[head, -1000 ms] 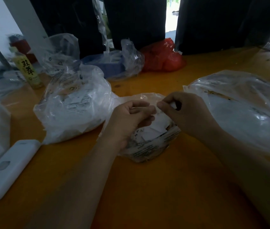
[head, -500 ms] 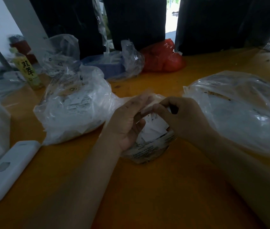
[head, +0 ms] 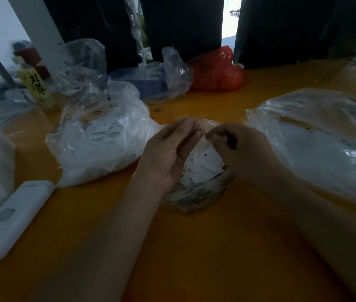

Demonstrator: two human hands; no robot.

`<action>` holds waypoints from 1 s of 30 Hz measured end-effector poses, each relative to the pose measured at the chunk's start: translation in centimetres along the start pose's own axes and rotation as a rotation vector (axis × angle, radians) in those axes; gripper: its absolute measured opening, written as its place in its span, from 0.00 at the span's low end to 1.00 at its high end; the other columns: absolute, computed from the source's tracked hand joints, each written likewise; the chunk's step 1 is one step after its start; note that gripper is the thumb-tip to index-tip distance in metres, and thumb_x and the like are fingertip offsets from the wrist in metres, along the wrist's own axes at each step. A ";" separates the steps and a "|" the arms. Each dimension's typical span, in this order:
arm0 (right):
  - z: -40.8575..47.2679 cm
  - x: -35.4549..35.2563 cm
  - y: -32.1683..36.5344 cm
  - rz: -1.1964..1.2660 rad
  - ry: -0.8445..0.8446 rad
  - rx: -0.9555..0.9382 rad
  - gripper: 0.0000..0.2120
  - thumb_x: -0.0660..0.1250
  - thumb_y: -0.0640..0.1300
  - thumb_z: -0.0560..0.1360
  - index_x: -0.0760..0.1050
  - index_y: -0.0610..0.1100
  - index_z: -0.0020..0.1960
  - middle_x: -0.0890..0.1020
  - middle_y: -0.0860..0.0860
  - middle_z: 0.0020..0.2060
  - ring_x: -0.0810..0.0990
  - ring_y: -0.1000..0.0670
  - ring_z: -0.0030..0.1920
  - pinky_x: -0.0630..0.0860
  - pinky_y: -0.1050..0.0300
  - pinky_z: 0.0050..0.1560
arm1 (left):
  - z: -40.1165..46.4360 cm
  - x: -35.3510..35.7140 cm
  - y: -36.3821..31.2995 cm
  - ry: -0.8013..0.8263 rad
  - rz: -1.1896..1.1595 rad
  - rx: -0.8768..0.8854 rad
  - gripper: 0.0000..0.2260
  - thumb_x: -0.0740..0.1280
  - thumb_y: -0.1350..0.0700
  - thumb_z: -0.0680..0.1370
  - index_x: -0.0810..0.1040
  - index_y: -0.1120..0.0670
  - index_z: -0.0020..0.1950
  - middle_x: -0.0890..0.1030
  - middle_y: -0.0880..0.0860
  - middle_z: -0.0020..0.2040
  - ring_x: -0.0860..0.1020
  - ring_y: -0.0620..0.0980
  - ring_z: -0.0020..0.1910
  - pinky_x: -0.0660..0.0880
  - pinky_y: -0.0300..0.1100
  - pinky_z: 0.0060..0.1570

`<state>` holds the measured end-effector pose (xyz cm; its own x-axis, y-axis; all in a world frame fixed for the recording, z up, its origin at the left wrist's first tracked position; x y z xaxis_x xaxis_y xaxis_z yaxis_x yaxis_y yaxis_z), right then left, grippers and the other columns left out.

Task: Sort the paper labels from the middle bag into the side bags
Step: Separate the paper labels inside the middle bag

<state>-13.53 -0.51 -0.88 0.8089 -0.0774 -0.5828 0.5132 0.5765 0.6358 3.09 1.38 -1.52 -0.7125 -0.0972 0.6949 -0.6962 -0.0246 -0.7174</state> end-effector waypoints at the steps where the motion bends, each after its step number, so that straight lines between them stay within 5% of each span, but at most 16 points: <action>1: 0.1 -0.3 -0.3 0.019 -0.057 0.039 0.05 0.65 0.45 0.82 0.77 0.53 0.56 0.75 0.62 0.35 0.76 0.69 0.37 0.69 0.77 0.34 | 0.0 -0.1 0.0 -0.009 0.019 0.019 0.11 0.75 0.64 0.71 0.84 0.63 0.52 0.88 0.61 0.48 0.88 0.54 0.48 0.84 0.38 0.45; 4: 0.4 -1.2 -0.9 0.116 -0.200 0.119 0.16 0.66 0.48 0.81 0.70 0.53 0.67 0.79 0.54 0.40 0.80 0.60 0.38 0.73 0.71 0.34 | 0.0 -0.1 0.0 -0.016 0.080 0.041 0.13 0.75 0.65 0.71 0.83 0.64 0.54 0.88 0.62 0.50 0.88 0.55 0.50 0.84 0.38 0.47; 9: 0.9 -2.8 -0.7 0.212 -0.337 0.088 0.13 0.70 0.49 0.79 0.75 0.52 0.63 0.84 0.57 0.40 0.84 0.60 0.42 0.79 0.67 0.43 | -0.1 0.2 0.4 0.017 0.187 0.077 0.20 0.77 0.63 0.68 0.82 0.65 0.59 0.88 0.62 0.52 0.88 0.56 0.52 0.83 0.38 0.51; 16: 0.8 -2.7 0.2 0.277 -0.250 -0.008 0.06 0.69 0.42 0.80 0.78 0.50 0.55 0.84 0.60 0.40 0.84 0.61 0.41 0.79 0.68 0.42 | -0.1 0.0 0.7 0.047 0.267 0.083 0.20 0.77 0.62 0.68 0.82 0.63 0.59 0.88 0.61 0.53 0.87 0.56 0.54 0.83 0.39 0.53; 22: 0.6 -2.2 0.1 0.156 -0.224 -0.014 0.06 0.69 0.44 0.80 0.77 0.56 0.53 0.83 0.63 0.40 0.84 0.62 0.43 0.83 0.58 0.45 | -0.2 0.0 0.8 0.051 0.259 0.066 0.21 0.77 0.61 0.67 0.81 0.63 0.59 0.88 0.62 0.53 0.87 0.56 0.54 0.83 0.38 0.50; 30: 0.6 -2.2 0.0 0.057 -0.253 -0.052 0.06 0.68 0.44 0.80 0.78 0.53 0.55 0.81 0.63 0.41 0.83 0.62 0.45 0.80 0.66 0.46 | -0.2 0.0 0.8 0.051 0.314 0.077 0.19 0.78 0.62 0.67 0.83 0.63 0.57 0.88 0.62 0.52 0.87 0.57 0.54 0.83 0.39 0.52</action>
<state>-15.15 -0.83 0.71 0.8853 -0.2407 -0.3979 0.4549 0.6264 0.6330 2.51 1.55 -2.03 -0.8963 -0.0619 0.4392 -0.4344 -0.0767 -0.8974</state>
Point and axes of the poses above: each hand's wrist, its own z-axis towards the middle knuckle, its own x-axis out of the palm, y = z × x, the point moved 2 cm from there along z, towards the middle knuckle
